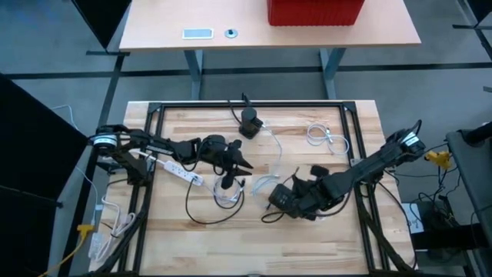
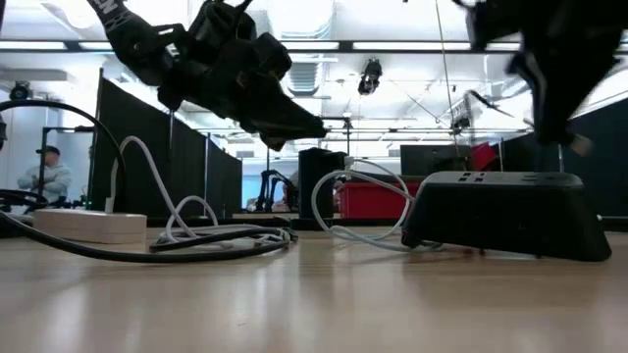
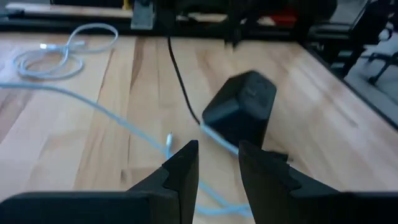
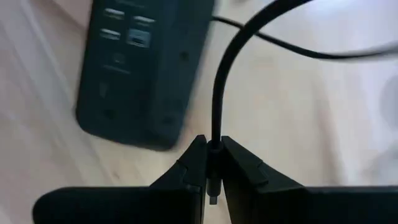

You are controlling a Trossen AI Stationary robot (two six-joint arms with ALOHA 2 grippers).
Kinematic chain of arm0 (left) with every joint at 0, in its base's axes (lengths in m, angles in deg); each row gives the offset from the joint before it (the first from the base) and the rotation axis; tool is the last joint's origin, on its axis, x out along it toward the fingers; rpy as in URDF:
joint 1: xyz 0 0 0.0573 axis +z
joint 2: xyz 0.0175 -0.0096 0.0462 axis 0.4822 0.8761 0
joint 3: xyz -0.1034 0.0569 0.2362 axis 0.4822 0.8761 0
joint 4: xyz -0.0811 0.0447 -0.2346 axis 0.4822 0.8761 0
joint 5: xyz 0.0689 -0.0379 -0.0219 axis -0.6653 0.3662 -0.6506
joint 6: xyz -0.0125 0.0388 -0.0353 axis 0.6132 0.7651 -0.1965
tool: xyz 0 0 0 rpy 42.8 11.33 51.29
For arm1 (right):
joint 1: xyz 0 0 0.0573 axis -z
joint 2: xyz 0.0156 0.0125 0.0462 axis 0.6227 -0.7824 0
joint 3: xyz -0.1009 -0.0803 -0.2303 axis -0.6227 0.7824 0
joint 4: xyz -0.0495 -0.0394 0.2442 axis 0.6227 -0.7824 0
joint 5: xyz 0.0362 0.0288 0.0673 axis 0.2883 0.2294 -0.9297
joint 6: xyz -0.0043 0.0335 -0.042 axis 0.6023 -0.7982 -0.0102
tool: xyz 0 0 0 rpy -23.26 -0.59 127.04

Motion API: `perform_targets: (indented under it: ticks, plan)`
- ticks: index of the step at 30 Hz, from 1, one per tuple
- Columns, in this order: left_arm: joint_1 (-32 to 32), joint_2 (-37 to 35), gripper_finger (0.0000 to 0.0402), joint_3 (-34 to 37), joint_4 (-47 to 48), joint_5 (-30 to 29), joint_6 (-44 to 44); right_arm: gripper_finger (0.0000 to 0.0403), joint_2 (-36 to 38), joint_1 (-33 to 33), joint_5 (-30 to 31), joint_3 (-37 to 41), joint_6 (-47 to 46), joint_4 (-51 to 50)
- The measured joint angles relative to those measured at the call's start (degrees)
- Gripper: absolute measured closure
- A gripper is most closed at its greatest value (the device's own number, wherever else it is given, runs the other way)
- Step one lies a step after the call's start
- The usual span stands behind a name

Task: Insert USB
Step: Insert the black charger cable into the bottom black outlet extension

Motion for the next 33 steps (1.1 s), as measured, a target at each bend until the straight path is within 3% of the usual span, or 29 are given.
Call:
perform_targets:
  ticks: [8,11,19,28,33]
  plan:
    - [-3.36,5.88,0.03,-1.37,-1.76,-0.08,-1.4,0.0384,-1.39,-0.51,-8.26,5.28,-2.49,19.77]
    - [-4.04,8.67,0.0303,-2.97,-1.26,-0.08,-1.26,0.0384,-1.49,-0.75,-8.73,1.76,-1.24,18.86]
    - [-3.13,8.75,0.0315,-5.02,1.8,-0.4,-0.68,0.0384,-1.29,-0.41,4.62,-5.52,9.1,17.17]
    - [-3.39,4.51,0.0326,-5.01,15.07,-4.07,-1.11,0.0384,-7.83,1.02,-1.13,-4.78,11.37,17.54]
    - [-5.36,6.59,0.0327,-4.61,12.46,-4.06,-2.22,0.0384,-9.75,0.55,-2.56,-3.46,9.44,17.11]
